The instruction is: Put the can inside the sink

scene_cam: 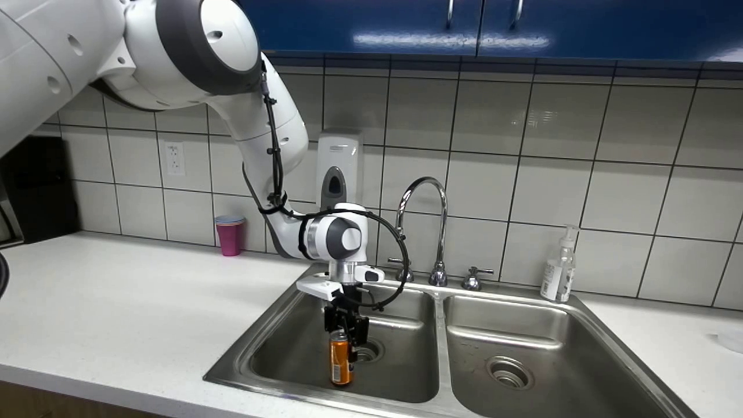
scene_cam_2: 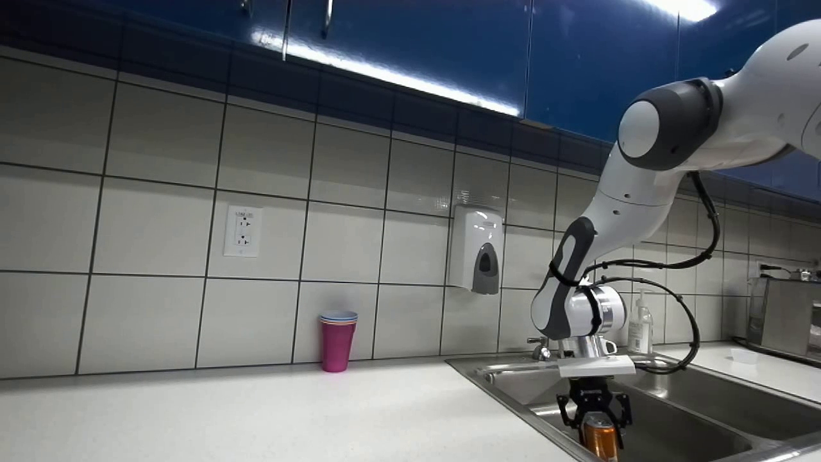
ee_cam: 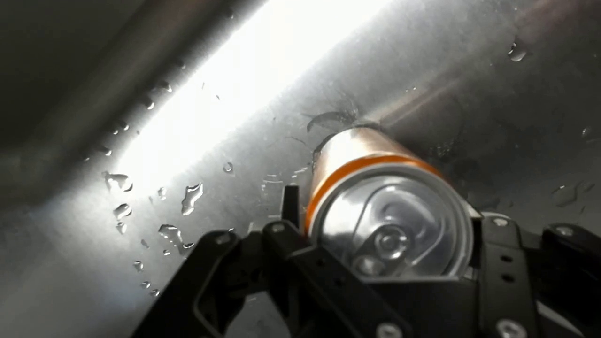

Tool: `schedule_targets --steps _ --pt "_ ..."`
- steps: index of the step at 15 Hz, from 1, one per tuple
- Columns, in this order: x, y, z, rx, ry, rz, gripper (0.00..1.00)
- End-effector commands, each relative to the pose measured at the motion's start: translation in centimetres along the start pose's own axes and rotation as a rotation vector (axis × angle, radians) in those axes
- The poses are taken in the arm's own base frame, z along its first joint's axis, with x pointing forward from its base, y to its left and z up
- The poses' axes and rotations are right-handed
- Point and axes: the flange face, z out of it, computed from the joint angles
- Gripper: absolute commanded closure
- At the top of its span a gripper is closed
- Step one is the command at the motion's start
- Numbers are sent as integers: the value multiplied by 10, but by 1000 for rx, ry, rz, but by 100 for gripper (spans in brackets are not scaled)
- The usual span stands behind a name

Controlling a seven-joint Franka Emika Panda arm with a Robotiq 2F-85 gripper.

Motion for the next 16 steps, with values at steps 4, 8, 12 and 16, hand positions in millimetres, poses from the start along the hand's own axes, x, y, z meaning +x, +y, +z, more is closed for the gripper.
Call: schedule_targets --steps 4,8,12,16 --pt "7 2 -1 11 -1 -9 0" --pt "-4 1 -20 23 13 -45 0" --pt "-17 -3 -57 51 65 -82 0" --pt "-40 -19 -99 58 108 -114 0"
